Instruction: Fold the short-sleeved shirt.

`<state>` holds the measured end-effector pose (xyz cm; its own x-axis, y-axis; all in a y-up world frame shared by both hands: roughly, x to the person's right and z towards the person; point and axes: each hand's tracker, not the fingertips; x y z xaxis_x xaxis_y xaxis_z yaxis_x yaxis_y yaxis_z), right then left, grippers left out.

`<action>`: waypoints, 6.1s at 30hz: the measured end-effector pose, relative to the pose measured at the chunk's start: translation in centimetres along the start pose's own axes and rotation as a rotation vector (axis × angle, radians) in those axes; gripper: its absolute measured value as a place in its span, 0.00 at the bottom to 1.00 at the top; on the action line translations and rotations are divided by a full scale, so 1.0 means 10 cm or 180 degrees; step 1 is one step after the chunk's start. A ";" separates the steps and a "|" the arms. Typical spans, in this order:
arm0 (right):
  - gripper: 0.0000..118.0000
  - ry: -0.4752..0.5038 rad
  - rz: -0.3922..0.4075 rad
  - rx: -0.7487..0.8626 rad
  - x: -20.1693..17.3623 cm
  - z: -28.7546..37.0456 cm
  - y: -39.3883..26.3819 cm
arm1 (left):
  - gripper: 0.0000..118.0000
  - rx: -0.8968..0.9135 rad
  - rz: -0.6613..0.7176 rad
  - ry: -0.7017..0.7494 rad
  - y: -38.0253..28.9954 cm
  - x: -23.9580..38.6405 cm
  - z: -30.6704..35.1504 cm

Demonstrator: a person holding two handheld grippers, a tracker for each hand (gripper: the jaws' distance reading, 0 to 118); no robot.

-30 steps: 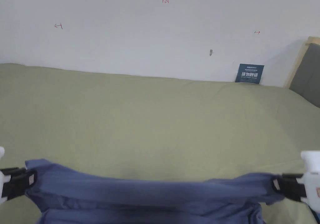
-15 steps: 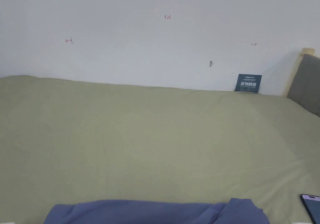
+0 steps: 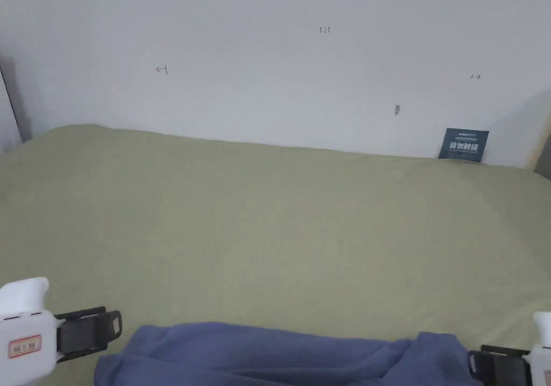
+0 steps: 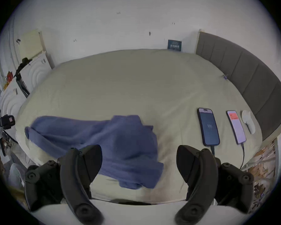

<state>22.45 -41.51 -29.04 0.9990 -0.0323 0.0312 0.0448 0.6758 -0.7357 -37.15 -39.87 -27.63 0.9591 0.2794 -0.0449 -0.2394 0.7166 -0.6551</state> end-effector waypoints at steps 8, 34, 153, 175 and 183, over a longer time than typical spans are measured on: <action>0.00 -0.0180 0.0157 0.0030 -0.51 -0.16 -0.21 | 0.03 0.0041 -0.0503 0.0185 -0.13 0.51 -0.27; 0.00 0.0232 0.0181 -0.0054 -0.51 -0.10 -0.20 | 0.94 -0.1298 0.1238 -0.1544 -0.10 -1.06 -1.15; 0.00 0.0345 0.0344 0.0007 -0.44 -0.01 0.02 | 0.11 -0.0448 0.1058 -0.0974 0.19 -0.13 -0.73; 0.00 0.0504 0.0280 -0.0005 -0.37 0.14 -0.20 | 0.87 -0.1278 -0.0275 -0.2327 -0.29 2.18 -1.59; 0.00 0.0532 0.0278 -0.0028 -0.39 0.09 -0.22 | 0.53 -0.0692 0.0255 -0.2071 -0.22 1.67 -1.34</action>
<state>18.48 -42.17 -26.96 0.9847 -0.0962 -0.1454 -0.0428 0.6750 -0.7366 -18.57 -45.37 -37.08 0.6380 0.7015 0.3176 -0.2050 0.5523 -0.8080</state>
